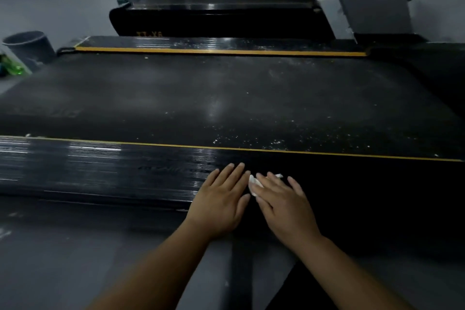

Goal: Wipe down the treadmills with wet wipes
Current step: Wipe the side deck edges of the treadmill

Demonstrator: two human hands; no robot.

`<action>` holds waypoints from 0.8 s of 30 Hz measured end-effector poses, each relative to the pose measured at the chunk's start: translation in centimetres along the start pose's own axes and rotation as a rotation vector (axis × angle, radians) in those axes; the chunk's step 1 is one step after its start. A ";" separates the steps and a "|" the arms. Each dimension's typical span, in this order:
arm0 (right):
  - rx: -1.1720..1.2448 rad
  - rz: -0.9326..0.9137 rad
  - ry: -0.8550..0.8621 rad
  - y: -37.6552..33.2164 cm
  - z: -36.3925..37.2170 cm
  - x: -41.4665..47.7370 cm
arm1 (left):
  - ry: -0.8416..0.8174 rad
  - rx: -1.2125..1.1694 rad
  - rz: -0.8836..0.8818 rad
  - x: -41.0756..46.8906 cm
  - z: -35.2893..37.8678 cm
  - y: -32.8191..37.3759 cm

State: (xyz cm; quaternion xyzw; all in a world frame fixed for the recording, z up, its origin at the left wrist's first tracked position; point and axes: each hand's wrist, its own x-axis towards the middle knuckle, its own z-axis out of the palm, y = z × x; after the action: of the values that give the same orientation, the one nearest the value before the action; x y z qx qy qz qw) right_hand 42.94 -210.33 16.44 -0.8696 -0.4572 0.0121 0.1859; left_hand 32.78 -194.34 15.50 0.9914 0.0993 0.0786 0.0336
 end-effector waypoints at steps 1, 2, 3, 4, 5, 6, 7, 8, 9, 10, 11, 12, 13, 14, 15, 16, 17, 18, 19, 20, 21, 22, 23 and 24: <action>0.021 -0.012 -0.012 -0.8 0.4 0.4 | 0.002 0.003 -0.005 -0.2 0.0 -0.3; 0.042 -0.021 -0.031 -1.3 0.6 0.7 | 0.006 0.004 -0.011 -0.4 -0.2 -0.5; 0.053 -0.027 -0.056 -1.5 0.6 1.1 | 0.011 0.012 -0.015 -0.5 -0.2 -0.9; 0.053 -0.029 -0.079 -1.4 0.5 1.2 | 0.018 0.028 -0.015 -0.8 -0.2 -1.5; 0.041 -0.026 -0.070 -1.1 0.4 1.2 | 0.024 0.045 -0.017 -1.3 -0.2 -2.3; 0.019 -0.016 -0.039 -0.9 0.3 1.0 | 0.031 0.056 -0.029 -1.8 -0.2 -3.3; -0.012 0.005 -0.011 -0.9 0.4 0.9 | 0.040 0.062 -0.050 -2.2 -0.3 -4.2; -0.055 0.032 0.004 -1.2 0.6 0.8 | 0.042 0.063 -0.069 -2.4 -0.3 -4.9; -0.097 0.054 0.004 -1.8 0.9 0.7 | 0.038 0.060 -0.083 -2.5 -0.4 -5.3; -0.124 0.060 0.001 -2.5 1.2 0.7 | 0.033 0.054 -0.091 -2.6 -0.4 -5.3; -0.143 0.055 0.008 -3.1 1.3 0.8 | 0.033 0.048 -0.093 -2.5 -0.4 -5.2; -0.153 0.061 0.016 -3.4 1.3 0.8 | 0.032 0.040 -0.090 -2.5 -0.4 -5.1; -0.156 0.085 0.035 -3.5 1.2 0.9 | 0.024 0.030 -0.082 -2.5 -0.5 -5.1; -0.148 0.117 0.056 -3.6 1.1 0.8 | 0.019 0.022 -0.070 -2.6 -0.6 -5.2; -0.133 0.138 0.061 -3.8 0.9 0.6 | 0.018 0.016 -0.059 -2.8 -0.7 -5.4; -0.124 0.134 0.041 -4.1 1.0 0.2 | 0.017 0.011 -0.050 -3.0 -0.8 -5.8; -0.132 0.101 0.015 -4.4 1.3 -0.3 | 0.009 0.008 -0.041 -3.4 -0.9 -6.2; -0.144 0.057 -0.003 -4.6 1.7 -0.8 | 0.013 0.017 -0.028 -3.9 -1.0 -6.7; -0.146 0.020 -0.013 -4.8 1.8 -1.0 | 0.025 0.038 -0.010 -4.6 -1.0 -7.2; -0.142 -0.002 -0.014 -4.9 1.9 -0.9 | 0.034 0.062 0.009 -5.2 -1.0 -7.8; -0.142 -0.022 -0.003 -5.1 2.0 -0.7 | 0.032 0.080 0.024 -5.8 -1.0 -8.4; -0.139 -0.050 0.019 -5.3 2.1 -0.3 | 0.021 0.090 0.033 -6.3 -1.0 -8.9; -0.125 -0.084 0.048 -5.7 2.4 0.2 | 0.008 0.098 0.036 -6.8 -1.1 -9.3; -0.094 -0.118 0.079 -6.4 2.7 0.8 | -0.005 0.108 0.033 -7.3 -1.3 -9.7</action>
State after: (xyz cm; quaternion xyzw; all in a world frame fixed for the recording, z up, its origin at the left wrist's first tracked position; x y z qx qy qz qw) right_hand 37.78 -205.58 16.19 -0.8488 -0.5000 -0.0546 0.1629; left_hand 23.62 -186.23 14.94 0.9934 0.0871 0.0710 -0.0211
